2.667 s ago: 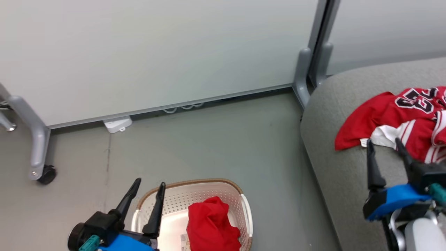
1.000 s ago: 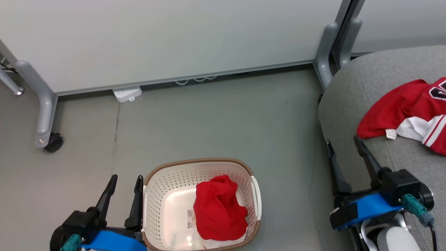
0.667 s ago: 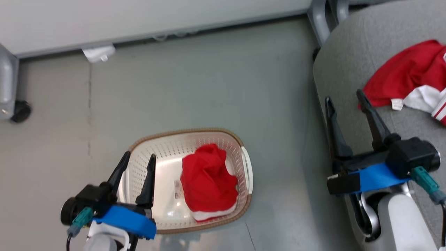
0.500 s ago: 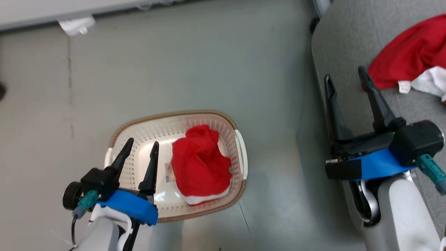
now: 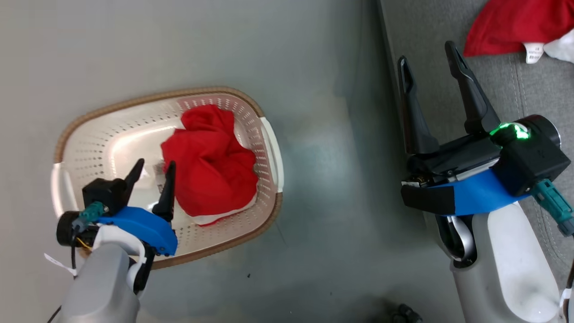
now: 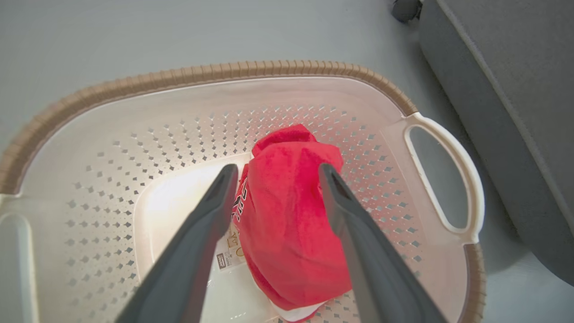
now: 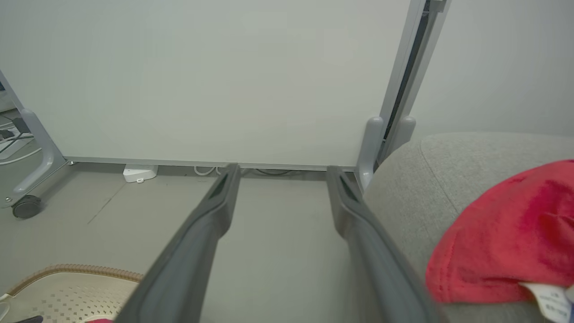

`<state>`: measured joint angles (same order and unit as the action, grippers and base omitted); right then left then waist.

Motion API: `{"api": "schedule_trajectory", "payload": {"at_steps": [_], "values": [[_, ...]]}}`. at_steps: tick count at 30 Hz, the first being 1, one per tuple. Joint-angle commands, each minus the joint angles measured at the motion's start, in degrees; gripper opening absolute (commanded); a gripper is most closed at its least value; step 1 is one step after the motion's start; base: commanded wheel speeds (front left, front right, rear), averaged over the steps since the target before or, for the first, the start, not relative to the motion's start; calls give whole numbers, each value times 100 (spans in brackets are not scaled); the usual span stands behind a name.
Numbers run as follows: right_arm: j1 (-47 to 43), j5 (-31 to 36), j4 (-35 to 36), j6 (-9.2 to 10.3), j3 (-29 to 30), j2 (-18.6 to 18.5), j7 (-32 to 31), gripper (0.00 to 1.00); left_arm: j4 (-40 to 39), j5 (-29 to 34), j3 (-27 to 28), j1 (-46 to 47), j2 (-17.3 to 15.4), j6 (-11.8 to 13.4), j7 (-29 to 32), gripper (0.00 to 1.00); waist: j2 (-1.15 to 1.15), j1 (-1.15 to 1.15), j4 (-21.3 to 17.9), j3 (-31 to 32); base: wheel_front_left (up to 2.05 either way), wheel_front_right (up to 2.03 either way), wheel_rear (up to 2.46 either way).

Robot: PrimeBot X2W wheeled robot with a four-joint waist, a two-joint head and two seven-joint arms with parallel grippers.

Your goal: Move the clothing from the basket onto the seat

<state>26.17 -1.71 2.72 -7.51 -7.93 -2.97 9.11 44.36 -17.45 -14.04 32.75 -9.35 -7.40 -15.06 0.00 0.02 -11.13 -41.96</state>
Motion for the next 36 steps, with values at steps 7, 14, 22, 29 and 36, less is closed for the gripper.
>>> {"api": "schedule_trajectory", "payload": {"at_steps": [7,14,22,29,36], "values": [[239,-238,-46,5,-101,15,209,100,810,-184,116,625,-180,-8,-9,100,0,-2,-491,-818,0,0,0],[313,-388,-112,5,-216,15,351,100,1386,-337,181,1029,-233,-7,7,100,0,-2,-644,-1122,0,0,0],[358,-471,-177,5,-290,15,442,100,1554,-691,-139,1208,-161,-8,81,100,0,-2,-749,-1225,0,0,0],[379,-506,-265,4,-333,15,496,100,1648,-982,-520,1288,-239,-8,180,0,0,-2,-777,-1236,0,0,0],[429,-520,-345,4,-356,15,517,100,1729,-1208,-789,1325,-297,-8,148,0,0,-2,-753,-1205,0,0,0]]}}
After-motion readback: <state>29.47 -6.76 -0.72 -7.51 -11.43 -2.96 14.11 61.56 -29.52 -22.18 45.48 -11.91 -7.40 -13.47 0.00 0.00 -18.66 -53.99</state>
